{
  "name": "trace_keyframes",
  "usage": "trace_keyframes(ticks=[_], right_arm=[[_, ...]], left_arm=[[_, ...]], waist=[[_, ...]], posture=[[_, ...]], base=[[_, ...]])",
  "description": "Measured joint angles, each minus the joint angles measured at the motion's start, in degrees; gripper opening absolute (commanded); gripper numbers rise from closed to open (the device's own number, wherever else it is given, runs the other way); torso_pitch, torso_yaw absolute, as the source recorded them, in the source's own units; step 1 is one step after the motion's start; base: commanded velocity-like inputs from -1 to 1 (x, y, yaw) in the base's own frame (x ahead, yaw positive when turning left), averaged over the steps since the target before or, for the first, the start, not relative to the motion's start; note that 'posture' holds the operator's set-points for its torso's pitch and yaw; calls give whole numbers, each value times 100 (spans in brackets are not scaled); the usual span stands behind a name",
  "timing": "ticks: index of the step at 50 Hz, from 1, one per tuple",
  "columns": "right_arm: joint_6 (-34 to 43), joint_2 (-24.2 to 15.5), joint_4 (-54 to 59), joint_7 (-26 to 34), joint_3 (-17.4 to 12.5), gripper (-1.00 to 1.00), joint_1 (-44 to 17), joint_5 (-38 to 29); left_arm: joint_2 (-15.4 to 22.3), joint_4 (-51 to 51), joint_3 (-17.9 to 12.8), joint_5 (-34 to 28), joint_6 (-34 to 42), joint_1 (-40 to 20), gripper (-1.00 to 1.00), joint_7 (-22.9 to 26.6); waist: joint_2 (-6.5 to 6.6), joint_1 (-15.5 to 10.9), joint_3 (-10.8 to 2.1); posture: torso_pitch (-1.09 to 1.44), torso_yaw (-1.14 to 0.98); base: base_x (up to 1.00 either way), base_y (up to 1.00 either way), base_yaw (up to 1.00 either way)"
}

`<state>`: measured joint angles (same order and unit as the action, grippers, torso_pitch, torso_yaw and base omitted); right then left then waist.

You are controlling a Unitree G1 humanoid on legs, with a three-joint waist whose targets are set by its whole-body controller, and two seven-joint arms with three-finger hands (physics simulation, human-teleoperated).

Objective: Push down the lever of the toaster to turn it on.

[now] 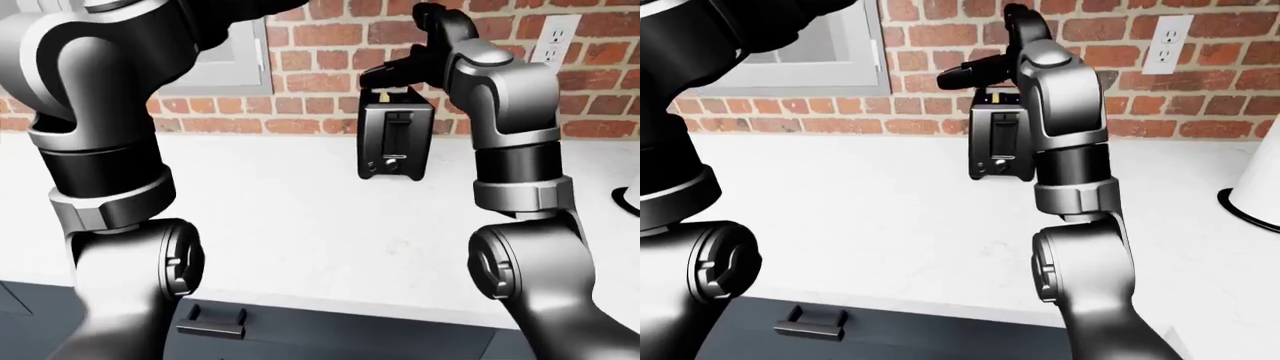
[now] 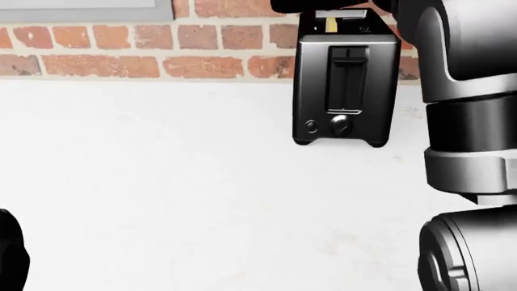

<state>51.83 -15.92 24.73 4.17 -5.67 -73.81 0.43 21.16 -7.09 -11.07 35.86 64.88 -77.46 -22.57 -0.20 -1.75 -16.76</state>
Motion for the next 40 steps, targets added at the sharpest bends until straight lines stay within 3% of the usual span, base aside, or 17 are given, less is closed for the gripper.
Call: trace_keyframes(ticks=[40], right_arm=[[339, 427, -1341, -15, 132, 100, 1320, 143]], left_arm=[[109, 16, 18, 231, -57, -16, 100, -184]], waist=[[-35, 18, -43]], posture=[[-48, 0]], base=[[0, 0, 0]])
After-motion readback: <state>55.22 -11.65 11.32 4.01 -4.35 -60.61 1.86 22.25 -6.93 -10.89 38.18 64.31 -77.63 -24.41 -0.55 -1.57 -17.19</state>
